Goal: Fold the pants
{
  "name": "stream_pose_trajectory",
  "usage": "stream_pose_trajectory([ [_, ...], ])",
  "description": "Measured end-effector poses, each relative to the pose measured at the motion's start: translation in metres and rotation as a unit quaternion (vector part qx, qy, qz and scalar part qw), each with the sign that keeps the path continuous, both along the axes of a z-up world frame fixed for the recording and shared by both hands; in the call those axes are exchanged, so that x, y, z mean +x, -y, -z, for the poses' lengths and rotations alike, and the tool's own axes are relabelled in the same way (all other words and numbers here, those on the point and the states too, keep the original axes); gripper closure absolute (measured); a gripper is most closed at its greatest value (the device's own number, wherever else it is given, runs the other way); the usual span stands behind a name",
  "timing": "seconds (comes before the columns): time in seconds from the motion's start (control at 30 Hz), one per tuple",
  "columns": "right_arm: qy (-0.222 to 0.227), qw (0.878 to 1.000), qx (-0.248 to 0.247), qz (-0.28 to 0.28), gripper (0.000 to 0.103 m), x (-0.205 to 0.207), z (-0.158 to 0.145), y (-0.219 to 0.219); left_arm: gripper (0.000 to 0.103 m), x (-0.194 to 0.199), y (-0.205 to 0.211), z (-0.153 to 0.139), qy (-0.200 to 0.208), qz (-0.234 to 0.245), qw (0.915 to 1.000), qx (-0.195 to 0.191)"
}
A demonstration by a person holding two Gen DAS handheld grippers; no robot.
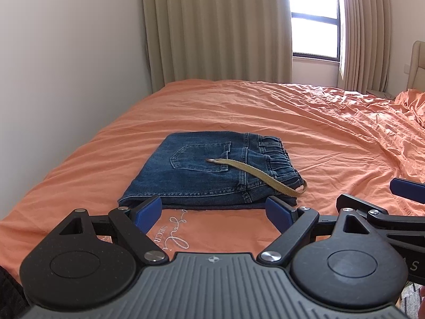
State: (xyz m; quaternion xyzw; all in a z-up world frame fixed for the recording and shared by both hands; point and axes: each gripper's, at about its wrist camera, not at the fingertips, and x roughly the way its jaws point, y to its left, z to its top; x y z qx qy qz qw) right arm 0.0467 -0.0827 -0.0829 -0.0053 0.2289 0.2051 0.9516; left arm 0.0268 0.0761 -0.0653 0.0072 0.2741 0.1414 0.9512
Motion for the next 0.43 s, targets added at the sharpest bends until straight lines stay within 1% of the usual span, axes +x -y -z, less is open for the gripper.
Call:
stream_pose_trajectory([
  [0.23,-0.002,1.000,0.001,0.000,0.022,-0.0001,-0.0004,0.0007,0.001,0.0002,-0.0009,-0.0007,0.001,-0.003,1.0000,0.001],
  [0.43,-0.006,1.000,0.000,0.002,0.022,0.0013,-0.0015,0.0001,0.001,0.0002,0.0009,-0.0002,0.004,0.006,0.9999,0.010],
])
